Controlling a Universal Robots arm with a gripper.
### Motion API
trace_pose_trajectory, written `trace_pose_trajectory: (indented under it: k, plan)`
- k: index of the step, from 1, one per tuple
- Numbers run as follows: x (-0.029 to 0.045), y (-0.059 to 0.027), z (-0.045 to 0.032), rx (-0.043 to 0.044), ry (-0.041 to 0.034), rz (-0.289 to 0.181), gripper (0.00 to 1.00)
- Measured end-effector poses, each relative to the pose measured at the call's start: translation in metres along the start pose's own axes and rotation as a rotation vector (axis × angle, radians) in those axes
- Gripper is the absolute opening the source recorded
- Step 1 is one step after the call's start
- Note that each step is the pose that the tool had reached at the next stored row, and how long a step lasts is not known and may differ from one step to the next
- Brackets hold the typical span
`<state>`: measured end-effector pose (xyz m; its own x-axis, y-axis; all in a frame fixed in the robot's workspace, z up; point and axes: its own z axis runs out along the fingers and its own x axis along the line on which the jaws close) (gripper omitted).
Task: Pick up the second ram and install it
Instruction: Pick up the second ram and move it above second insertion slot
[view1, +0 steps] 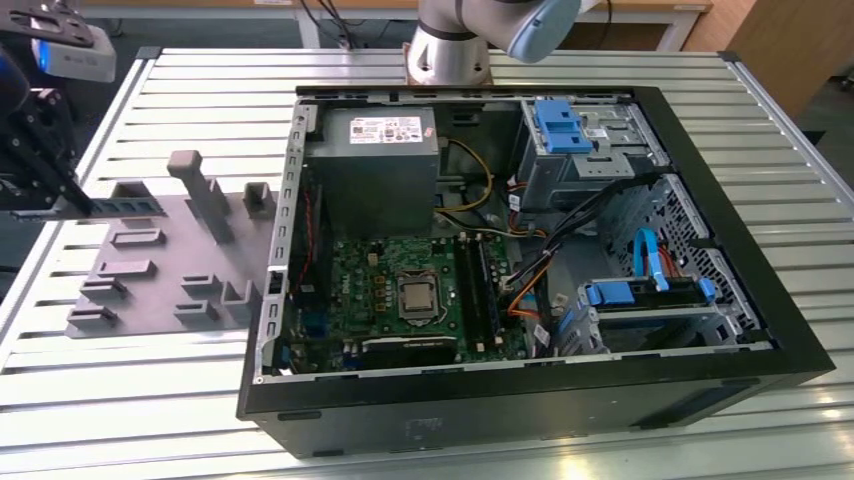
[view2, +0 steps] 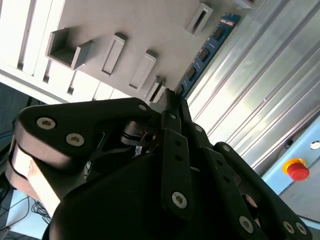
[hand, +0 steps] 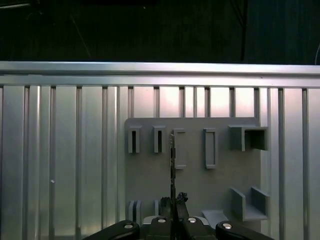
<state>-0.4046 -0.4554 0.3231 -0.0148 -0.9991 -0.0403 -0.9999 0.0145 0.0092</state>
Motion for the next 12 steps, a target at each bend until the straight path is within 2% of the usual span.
trace_pose_trajectory:
  k: [12]
  plan:
    - [-0.0024, 0.0003, -0.0329, 0.0001, -0.0001, 0.000, 0.14]
